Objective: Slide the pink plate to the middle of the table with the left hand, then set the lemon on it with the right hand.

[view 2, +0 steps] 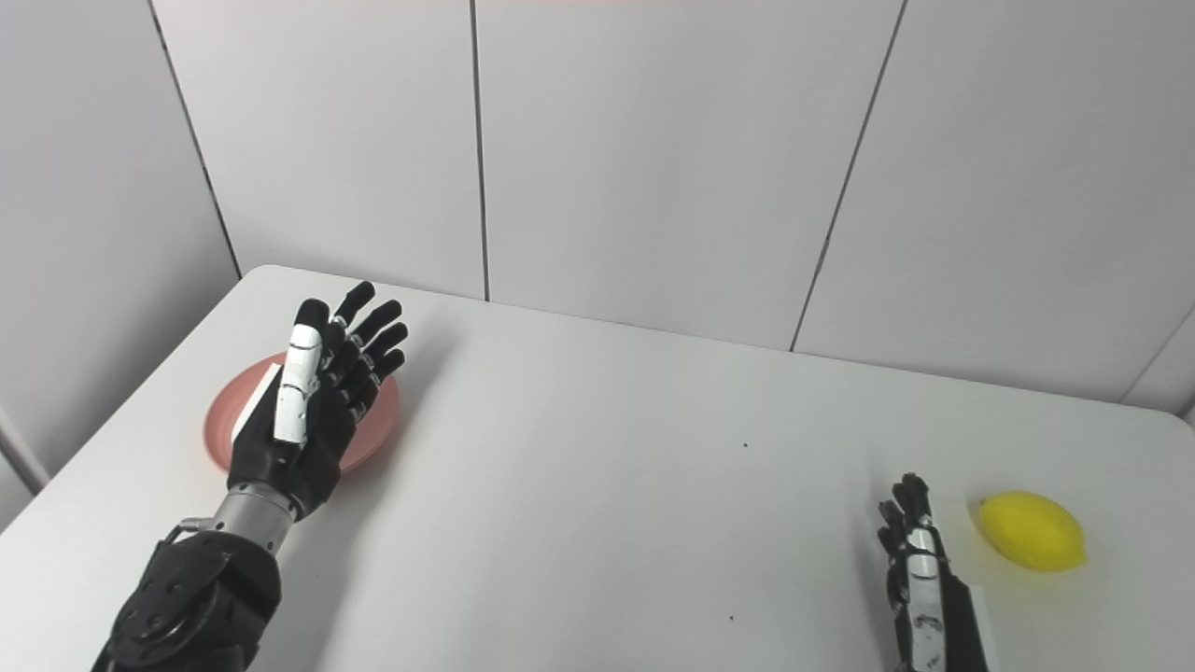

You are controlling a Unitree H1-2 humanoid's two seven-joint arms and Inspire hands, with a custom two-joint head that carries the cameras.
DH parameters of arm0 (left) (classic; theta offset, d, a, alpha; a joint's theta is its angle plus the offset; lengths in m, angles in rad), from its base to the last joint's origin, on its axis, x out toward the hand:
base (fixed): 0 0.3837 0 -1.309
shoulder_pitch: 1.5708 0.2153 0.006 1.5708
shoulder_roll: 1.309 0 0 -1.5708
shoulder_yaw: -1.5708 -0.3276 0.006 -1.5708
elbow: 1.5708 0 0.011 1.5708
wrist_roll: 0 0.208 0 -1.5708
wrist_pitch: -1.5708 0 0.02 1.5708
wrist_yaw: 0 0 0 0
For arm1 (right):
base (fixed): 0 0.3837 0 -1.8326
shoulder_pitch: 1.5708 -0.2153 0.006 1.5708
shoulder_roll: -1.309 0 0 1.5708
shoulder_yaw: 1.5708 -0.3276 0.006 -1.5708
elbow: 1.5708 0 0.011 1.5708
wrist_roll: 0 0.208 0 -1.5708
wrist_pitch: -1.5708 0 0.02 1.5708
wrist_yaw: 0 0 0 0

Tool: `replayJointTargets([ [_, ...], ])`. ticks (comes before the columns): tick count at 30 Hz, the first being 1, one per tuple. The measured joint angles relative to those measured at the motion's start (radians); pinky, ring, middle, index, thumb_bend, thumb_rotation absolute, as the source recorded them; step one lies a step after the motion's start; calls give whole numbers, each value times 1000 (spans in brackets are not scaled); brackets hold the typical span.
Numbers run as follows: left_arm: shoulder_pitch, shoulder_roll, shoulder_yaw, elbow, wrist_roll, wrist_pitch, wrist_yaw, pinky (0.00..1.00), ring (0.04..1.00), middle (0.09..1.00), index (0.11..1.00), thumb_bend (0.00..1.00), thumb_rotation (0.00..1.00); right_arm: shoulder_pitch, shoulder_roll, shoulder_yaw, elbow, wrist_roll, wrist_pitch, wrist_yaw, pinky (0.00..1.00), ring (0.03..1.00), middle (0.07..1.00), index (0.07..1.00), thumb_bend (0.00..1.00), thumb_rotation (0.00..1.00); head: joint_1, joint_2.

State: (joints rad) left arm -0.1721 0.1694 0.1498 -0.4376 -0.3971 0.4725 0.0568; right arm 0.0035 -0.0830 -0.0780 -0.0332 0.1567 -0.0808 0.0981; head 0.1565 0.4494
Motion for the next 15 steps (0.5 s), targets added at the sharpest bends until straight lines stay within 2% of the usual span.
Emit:
replayJointTargets([
  [3, -16, 41, 34, 47, -12, -3, -30, 944, 929, 935, 943, 860, 944, 0, 0, 0, 0, 0, 0, 0, 1000, 966, 979, 966, 661, 991, 2, 0],
  [8, -42, 119, 87, 158, -13, -24, -89, 909, 915, 913, 932, 926, 944, 1, -1, 0, 0, -2, 0, 0, 1000, 963, 979, 967, 661, 995, 2, 2],
  [15, -89, 190, 128, 259, -34, -59, -183, 883, 877, 882, 937, 940, 996, 2, 0, 0, -1, -11, 0, 0, 1000, 966, 982, 972, 656, 990, 3, 3],
])
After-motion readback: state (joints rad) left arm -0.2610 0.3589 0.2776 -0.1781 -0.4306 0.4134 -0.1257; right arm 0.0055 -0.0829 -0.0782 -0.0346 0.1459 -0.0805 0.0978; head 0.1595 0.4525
